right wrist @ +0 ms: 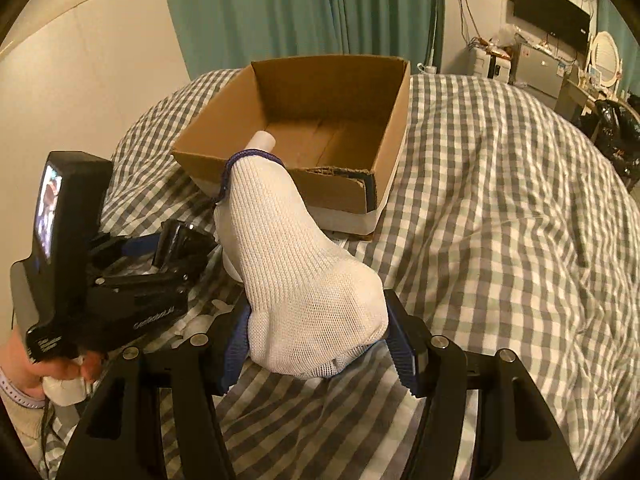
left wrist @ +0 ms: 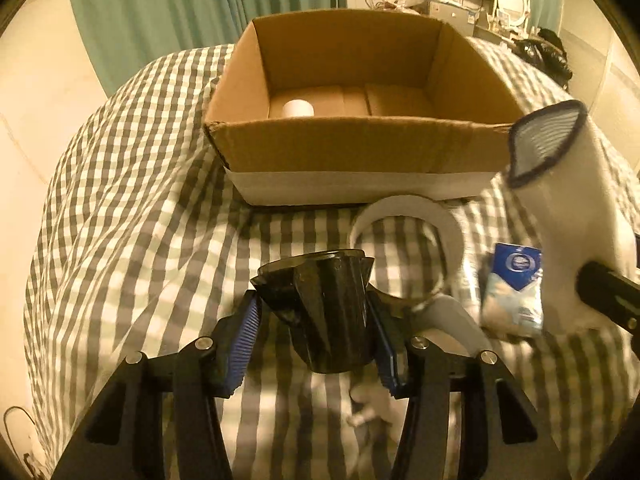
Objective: Organize objects
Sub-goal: 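Grasp the black cup with the left gripper while the right gripper holds the sock, then carry the black cup and the sock into the box and open both grippers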
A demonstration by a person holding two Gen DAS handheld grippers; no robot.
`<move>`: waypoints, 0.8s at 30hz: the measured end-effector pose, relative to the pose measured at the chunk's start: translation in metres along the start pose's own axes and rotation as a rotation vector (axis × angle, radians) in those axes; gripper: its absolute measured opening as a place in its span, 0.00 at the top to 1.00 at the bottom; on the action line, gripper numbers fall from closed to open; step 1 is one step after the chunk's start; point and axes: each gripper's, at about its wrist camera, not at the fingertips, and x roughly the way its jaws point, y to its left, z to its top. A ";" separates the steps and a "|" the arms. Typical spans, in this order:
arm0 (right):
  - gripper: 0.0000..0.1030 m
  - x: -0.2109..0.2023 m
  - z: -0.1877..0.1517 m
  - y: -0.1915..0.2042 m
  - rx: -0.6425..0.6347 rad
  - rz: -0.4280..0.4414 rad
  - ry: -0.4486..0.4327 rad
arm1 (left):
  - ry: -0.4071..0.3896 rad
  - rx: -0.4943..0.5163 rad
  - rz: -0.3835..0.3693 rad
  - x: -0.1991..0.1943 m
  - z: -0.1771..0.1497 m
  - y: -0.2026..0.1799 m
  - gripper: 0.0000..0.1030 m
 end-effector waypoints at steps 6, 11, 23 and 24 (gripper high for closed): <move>0.41 -0.027 -0.001 0.008 -0.012 -0.020 -0.034 | -0.076 -0.005 -0.012 -0.041 -0.008 0.002 0.50; 0.41 -0.052 0.000 0.020 -0.030 -0.045 -0.075 | -0.133 -0.017 -0.046 -0.070 -0.007 0.007 0.50; 0.41 -0.102 0.013 0.046 -0.078 -0.107 -0.172 | -0.265 -0.010 -0.094 -0.136 0.014 0.017 0.51; 0.41 -0.106 0.016 0.047 -0.084 -0.116 -0.182 | -0.278 -0.012 -0.097 -0.143 0.018 0.018 0.51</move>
